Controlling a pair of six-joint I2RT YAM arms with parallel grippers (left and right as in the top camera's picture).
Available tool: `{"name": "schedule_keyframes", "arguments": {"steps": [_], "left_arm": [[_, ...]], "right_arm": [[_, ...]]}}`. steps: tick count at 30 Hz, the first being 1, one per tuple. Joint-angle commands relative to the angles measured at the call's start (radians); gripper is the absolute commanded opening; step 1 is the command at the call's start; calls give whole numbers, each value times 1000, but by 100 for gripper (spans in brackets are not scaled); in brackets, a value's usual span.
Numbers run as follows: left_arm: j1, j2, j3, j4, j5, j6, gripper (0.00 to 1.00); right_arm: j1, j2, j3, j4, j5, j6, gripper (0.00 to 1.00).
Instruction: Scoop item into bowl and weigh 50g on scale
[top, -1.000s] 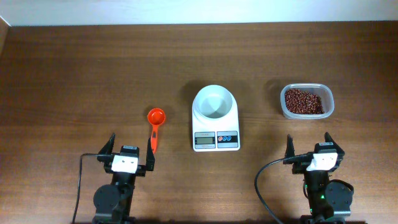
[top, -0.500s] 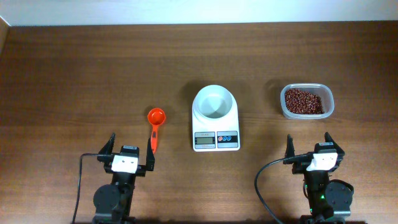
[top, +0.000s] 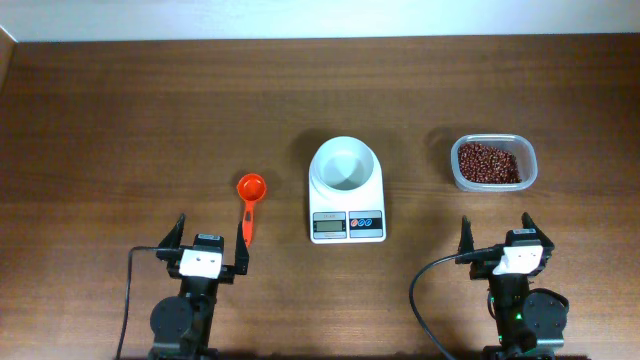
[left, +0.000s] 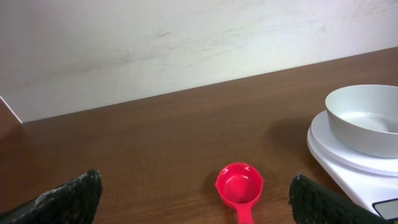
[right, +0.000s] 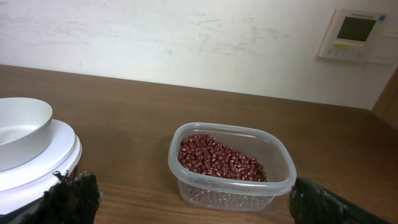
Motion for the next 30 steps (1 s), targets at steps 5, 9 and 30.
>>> {"name": "schedule_keyframes", "arguments": {"steps": [5,9,30], "left_arm": [[-4,-5,-2,13,-2,15,99],[-3,-5,-2,26,-10,16,99],[-4,-3,-2,47,23,16,99]], "right_arm": [[9,-5,-5,-5,13,8,99],[9,-5,-5,-5,13,8,99],[9,-5,-5,-5,13,8,99]]}}
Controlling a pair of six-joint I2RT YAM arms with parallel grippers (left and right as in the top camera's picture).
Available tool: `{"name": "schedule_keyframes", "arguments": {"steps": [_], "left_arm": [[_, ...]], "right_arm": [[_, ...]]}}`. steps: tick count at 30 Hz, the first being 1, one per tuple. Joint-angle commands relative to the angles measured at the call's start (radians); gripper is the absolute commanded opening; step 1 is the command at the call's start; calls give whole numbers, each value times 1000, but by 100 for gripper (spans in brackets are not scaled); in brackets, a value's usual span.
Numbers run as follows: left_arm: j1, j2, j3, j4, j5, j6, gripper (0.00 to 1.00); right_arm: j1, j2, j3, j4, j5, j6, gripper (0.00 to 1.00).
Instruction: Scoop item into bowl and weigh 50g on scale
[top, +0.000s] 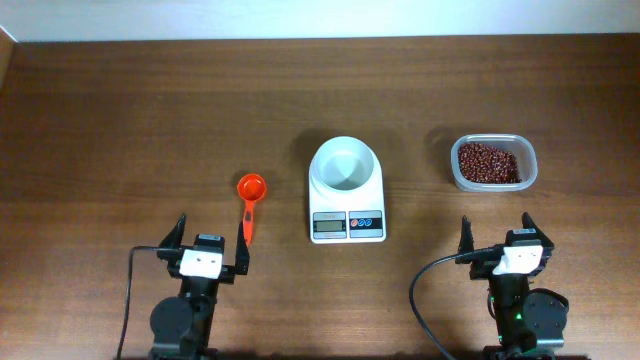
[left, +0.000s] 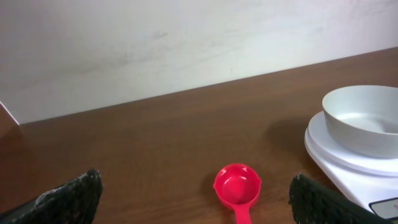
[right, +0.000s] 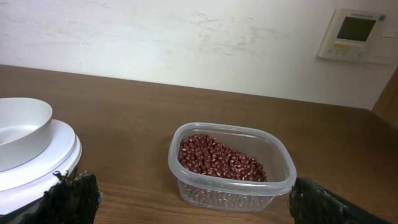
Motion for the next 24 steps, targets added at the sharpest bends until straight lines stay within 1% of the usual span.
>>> {"name": "schedule_keyframes", "arguments": {"steps": [1,2,4,6,8,10,13,16,17,19,20,22,24], "left_arm": [[-4,-3,-2,69,14,16,99],[-4,-3,-2,130,15,14,99],[-4,-3,0,263,16,-26,99],[-4,-3,13,416,55,-29,99],[-4,-3,44,478,92,-29,99],[-4,-3,108,457,126,-30,99],[-4,32,288,315,139,-27,99],[-4,151,515,157,154,-21,99],[-4,231,633,77,184,-21,99],[-4,329,765,-19,207,-21,99],[-4,418,876,-108,226,-21,99],[-4,538,1017,-233,225,-21,99],[-4,738,1232,-433,225,-21,99]], "right_arm": [[9,-6,-5,-5,13,8,99],[9,-6,-5,-5,13,8,99],[9,-6,-5,-5,13,8,99],[9,-6,-5,-5,13,8,99],[9,-6,-5,-5,13,8,99],[9,-6,-5,-5,13,8,99],[9,-6,-5,-5,13,8,99],[9,-6,-5,-5,13,8,99],[9,-6,-5,-5,13,8,99],[9,-6,-5,-5,13,8,99],[9,-6,-5,-5,13,8,99],[9,-6,-5,-5,13,8,99],[9,-6,-5,-5,13,8,99]]}}
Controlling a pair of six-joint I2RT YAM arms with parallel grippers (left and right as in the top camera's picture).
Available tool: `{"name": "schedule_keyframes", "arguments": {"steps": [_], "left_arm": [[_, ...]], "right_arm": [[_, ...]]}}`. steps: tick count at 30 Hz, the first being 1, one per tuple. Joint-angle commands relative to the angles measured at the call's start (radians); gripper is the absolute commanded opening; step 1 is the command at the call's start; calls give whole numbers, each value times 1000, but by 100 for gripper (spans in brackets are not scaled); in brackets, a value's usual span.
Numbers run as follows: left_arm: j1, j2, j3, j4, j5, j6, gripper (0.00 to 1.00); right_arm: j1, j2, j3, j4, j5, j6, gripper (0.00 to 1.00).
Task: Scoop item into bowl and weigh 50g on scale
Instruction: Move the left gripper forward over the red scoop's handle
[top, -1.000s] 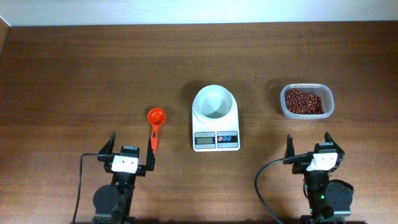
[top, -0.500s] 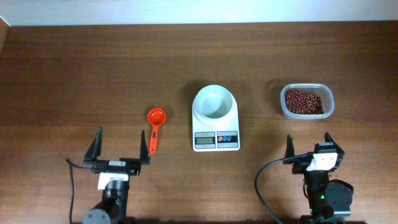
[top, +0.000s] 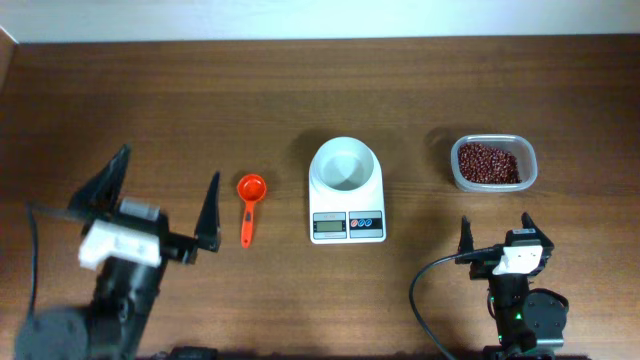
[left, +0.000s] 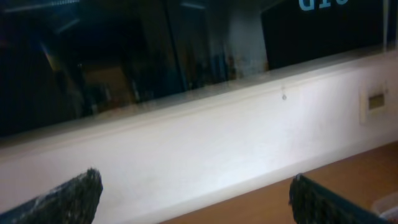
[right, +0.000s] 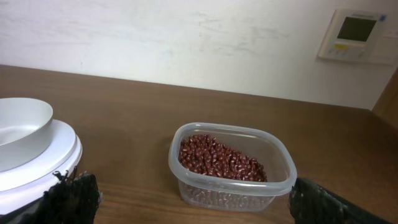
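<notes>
An orange scoop (top: 250, 205) lies on the table left of the white scale (top: 347, 226), which carries a white bowl (top: 346, 165). A clear tub of red beans (top: 492, 163) stands to the right. My left gripper (top: 160, 200) is raised high near the table's left side, open and empty, left of the scoop. Its wrist view faces the wall and dark windows, so the left gripper (left: 196, 202) shows only its spread fingertips. My right gripper (right: 199, 202) rests open near the front edge, facing the bean tub (right: 233, 165) and the bowl (right: 18, 130).
The brown table (top: 150, 100) runs to a white wall at the back. A wall controller (right: 356, 34) hangs at the upper right of the right wrist view. Cables trail from both arm bases near the front edge.
My left arm has risen from its rest pose at the front and swung left; its camera now faces the wall and windows instead of the scoop. The right arm, scoop, scale and tub have not moved.
At first both grippers rested open at the front edge, the left one facing the scoop and the right one facing the bean tub. A second later this was nearly unchanged. Now the left gripper is lifted high, still open and empty.
</notes>
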Motion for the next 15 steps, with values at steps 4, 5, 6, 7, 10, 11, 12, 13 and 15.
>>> {"name": "schedule_keyframes", "arguments": {"steps": [4,5,6,7,10,11,12,13,15], "left_arm": [[-3,487,430,-391,79,-2,99],[-3,537,447,-416,93,-2,99],[-3,602,454,-438,92,-2,99],[-3,649,454,-450,92,-2,99],[-3,793,454,-456,92,-2,99],[-3,837,454,-456,93,-3,99],[-3,864,454,-457,99,-3,99],[-3,901,454,-474,131,-6,99],[-3,971,454,-498,145,-6,99]], "right_arm": [[8,-6,-5,-5,12,8,99],[8,-6,-5,-5,12,8,99],[8,-6,-5,-5,12,7,99],[8,-6,-5,-5,12,8,99],[8,-6,-5,-5,12,8,99],[8,-6,-5,-5,12,7,99],[8,-6,-5,-5,12,8,99],[8,-6,-5,-5,12,8,99],[8,-6,-5,-5,12,8,99]]}}
